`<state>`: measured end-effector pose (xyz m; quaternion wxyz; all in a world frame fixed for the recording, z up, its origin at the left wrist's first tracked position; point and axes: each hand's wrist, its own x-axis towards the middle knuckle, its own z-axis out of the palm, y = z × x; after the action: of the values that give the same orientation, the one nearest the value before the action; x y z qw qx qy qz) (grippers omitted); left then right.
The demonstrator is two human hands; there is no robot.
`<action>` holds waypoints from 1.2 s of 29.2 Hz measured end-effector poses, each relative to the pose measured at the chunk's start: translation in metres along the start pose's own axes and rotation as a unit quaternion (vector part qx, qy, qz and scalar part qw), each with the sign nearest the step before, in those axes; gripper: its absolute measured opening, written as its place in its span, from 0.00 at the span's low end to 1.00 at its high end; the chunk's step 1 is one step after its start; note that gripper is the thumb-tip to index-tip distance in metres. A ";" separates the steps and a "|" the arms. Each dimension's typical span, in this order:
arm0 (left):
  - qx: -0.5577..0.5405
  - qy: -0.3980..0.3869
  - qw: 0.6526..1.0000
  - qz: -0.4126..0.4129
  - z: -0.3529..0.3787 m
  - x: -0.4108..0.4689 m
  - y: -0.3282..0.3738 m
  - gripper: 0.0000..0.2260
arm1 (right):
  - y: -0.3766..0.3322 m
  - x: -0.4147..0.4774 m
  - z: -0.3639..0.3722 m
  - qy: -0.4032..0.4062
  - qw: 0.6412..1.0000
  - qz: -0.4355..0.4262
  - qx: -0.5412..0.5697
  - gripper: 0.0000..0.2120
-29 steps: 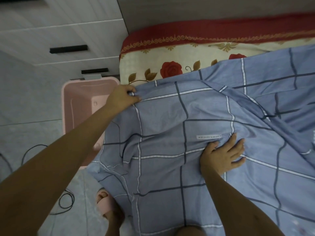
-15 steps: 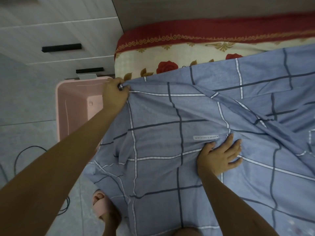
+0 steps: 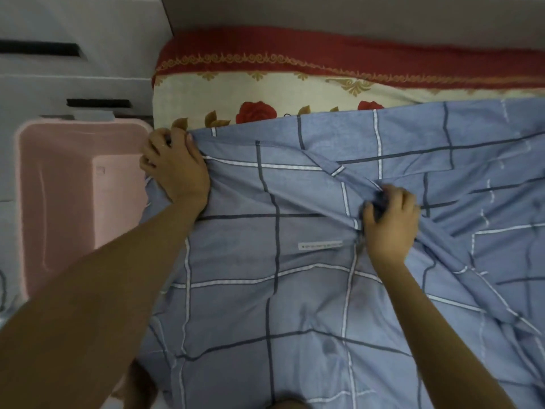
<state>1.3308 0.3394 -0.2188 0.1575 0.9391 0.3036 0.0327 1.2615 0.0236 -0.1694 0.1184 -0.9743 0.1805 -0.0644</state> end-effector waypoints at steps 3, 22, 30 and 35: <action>0.010 -0.011 1.000 0.002 -0.002 -0.002 0.001 0.17 | 0.000 0.020 0.006 -0.039 0.998 -0.016 -0.054 0.18; -0.004 -0.005 1.000 0.019 0.003 0.001 0.001 0.16 | -0.015 0.160 -0.001 -0.189 0.976 0.048 0.098 0.14; -0.009 0.013 1.000 0.022 0.006 0.002 0.001 0.16 | -0.036 0.201 0.013 -0.303 0.944 0.083 0.098 0.24; -0.019 0.013 0.999 0.025 0.005 0.002 0.002 0.16 | -0.025 0.197 0.013 -0.284 0.938 0.127 0.151 0.16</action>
<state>1.3340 0.3375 -0.2226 0.1702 0.9429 0.2810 0.0544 1.4542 -0.0233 -0.1588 0.3173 -0.8919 0.2495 0.2038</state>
